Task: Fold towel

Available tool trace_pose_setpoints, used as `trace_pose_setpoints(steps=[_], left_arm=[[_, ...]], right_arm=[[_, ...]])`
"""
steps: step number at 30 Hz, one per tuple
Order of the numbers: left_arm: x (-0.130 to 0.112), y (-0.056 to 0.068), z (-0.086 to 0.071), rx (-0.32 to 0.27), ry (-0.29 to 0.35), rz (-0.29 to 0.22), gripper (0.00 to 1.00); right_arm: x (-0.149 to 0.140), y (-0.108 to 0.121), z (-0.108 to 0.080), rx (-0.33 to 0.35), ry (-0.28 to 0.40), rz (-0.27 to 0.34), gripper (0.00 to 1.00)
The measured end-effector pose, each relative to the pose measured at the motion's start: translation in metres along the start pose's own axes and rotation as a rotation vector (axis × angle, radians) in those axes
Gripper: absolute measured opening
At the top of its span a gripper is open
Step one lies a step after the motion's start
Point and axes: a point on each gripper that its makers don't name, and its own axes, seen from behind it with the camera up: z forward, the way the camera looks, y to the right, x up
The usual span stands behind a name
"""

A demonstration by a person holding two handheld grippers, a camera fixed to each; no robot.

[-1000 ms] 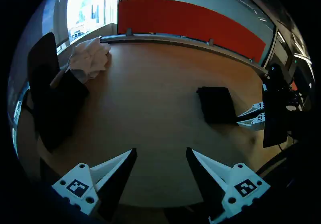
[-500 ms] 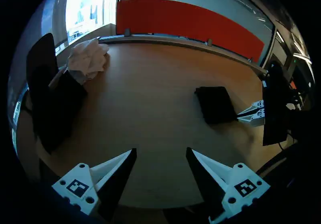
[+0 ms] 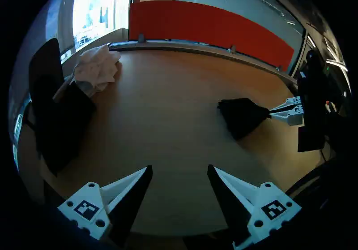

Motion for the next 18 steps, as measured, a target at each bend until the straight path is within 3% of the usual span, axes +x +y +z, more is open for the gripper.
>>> trace_pose_setpoints(steps=[11,18], left_arm=[[0.011,-0.001,0.004,-0.007,0.022,-0.008,0.91],[0.014,0.002,0.007,-0.013,0.027,0.010,0.91]], right_arm=[[0.078,0.014,-0.023,-0.026,0.129,-0.025,0.04],[0.111,0.025,-0.041,-0.042,0.184,-0.026,0.04]])
